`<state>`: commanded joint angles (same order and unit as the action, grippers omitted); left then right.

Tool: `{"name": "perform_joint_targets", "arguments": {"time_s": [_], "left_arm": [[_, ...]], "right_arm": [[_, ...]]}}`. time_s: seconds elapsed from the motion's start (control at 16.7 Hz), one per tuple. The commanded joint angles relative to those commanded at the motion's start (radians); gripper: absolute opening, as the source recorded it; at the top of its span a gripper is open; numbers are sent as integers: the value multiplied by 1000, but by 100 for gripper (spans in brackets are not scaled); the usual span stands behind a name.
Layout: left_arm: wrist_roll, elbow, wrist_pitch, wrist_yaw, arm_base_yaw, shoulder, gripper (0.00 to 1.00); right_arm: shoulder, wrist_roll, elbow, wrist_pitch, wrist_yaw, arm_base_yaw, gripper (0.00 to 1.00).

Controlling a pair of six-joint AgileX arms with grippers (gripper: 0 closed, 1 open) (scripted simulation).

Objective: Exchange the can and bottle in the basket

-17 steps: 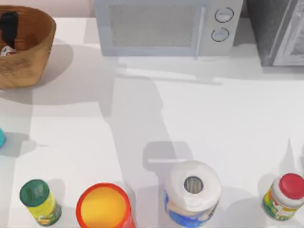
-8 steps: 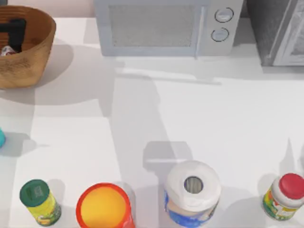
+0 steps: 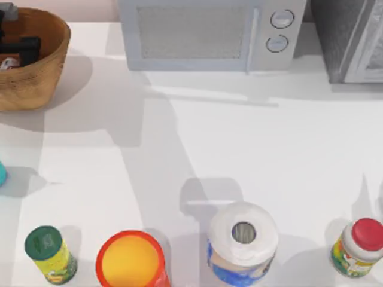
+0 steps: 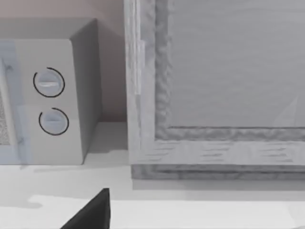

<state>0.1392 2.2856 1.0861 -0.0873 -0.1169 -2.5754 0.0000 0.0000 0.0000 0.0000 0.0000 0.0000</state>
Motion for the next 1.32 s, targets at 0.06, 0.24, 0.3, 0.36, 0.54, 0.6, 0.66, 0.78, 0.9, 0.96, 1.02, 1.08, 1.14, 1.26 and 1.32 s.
{"name": "perform_joint_targets", "arguments": {"time_s": [0.06, 0.24, 0.3, 0.36, 0.54, 0.6, 0.66, 0.78, 0.9, 0.96, 1.02, 1.08, 1.14, 1.26, 1.32], "left_arm": [[0, 0, 0, 0, 0, 0, 100], [0, 0, 0, 0, 0, 0, 85], [0, 0, 0, 0, 0, 0, 77], [0, 0, 0, 0, 0, 0, 70], [0, 0, 0, 0, 0, 0, 47], [0, 0, 0, 0, 0, 0, 40], [0, 0, 0, 0, 0, 0, 32], [0, 0, 0, 0, 0, 0, 17], [0, 0, 0, 0, 0, 0, 2], [0, 0, 0, 0, 0, 0, 0], [0, 0, 0, 0, 0, 0, 0], [0, 0, 0, 0, 0, 0, 0], [0, 0, 0, 0, 0, 0, 0], [0, 0, 0, 0, 0, 0, 0], [0, 0, 0, 0, 0, 0, 0]], "right_arm": [[0, 0, 0, 0, 0, 0, 100], [0, 0, 0, 0, 0, 0, 100], [0, 0, 0, 0, 0, 0, 100], [0, 0, 0, 0, 0, 0, 100], [0, 0, 0, 0, 0, 0, 100], [0, 0, 0, 0, 0, 0, 100], [0, 0, 0, 0, 0, 0, 100], [0, 0, 0, 0, 0, 0, 100], [0, 0, 0, 0, 0, 0, 100], [0, 0, 0, 0, 0, 0, 100], [0, 0, 0, 0, 0, 0, 100], [0, 0, 0, 0, 0, 0, 100], [0, 0, 0, 0, 0, 0, 100], [0, 0, 0, 0, 0, 0, 100], [0, 0, 0, 0, 0, 0, 100]]}}
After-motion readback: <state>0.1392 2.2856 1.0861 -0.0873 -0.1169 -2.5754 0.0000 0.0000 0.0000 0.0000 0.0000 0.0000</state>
